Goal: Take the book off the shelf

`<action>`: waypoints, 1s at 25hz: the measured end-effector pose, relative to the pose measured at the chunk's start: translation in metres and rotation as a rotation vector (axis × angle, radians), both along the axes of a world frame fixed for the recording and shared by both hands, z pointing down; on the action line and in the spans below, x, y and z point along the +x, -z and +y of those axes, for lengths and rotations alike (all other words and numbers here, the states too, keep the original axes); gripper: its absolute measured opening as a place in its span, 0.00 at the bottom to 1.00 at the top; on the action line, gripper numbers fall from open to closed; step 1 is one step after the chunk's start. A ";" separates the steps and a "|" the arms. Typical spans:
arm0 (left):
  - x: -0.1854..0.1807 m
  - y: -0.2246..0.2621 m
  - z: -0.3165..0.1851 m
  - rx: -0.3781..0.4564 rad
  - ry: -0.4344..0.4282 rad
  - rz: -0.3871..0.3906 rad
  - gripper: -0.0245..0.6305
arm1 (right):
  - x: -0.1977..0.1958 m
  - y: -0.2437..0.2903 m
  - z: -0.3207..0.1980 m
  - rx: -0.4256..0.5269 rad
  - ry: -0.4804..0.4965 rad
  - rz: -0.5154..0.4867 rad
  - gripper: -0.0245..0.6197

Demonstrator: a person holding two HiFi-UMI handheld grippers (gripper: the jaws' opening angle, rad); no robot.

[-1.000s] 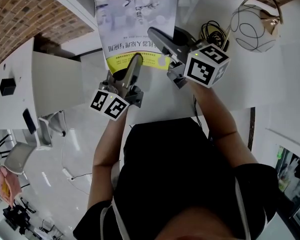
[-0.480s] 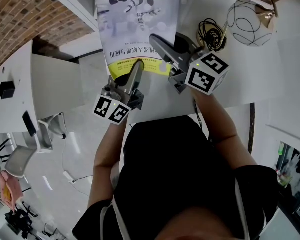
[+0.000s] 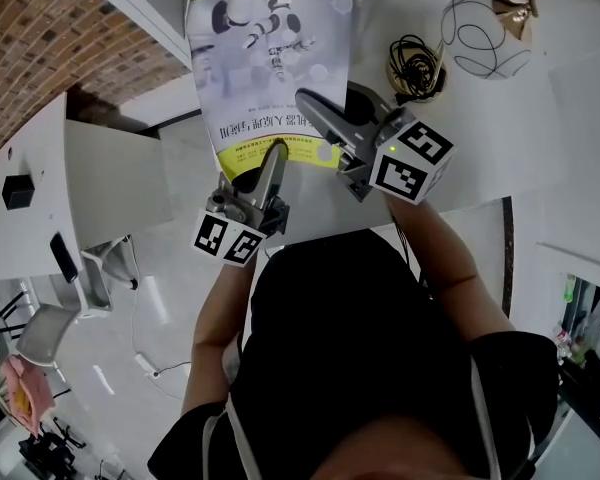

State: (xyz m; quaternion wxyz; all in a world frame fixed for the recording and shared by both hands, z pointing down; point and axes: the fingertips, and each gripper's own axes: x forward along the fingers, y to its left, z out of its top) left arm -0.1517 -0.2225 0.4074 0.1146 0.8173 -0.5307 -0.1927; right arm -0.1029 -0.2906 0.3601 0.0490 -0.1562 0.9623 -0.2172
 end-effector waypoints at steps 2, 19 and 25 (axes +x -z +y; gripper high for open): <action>0.001 0.000 0.004 0.003 -0.005 0.003 0.26 | 0.001 0.001 0.005 0.006 0.001 0.004 0.21; 0.017 -0.008 0.075 0.033 -0.047 -0.037 0.26 | 0.019 -0.009 0.078 0.027 -0.030 0.001 0.21; 0.017 -0.008 0.069 0.027 -0.028 -0.041 0.26 | 0.018 -0.009 0.071 0.020 -0.011 -0.003 0.21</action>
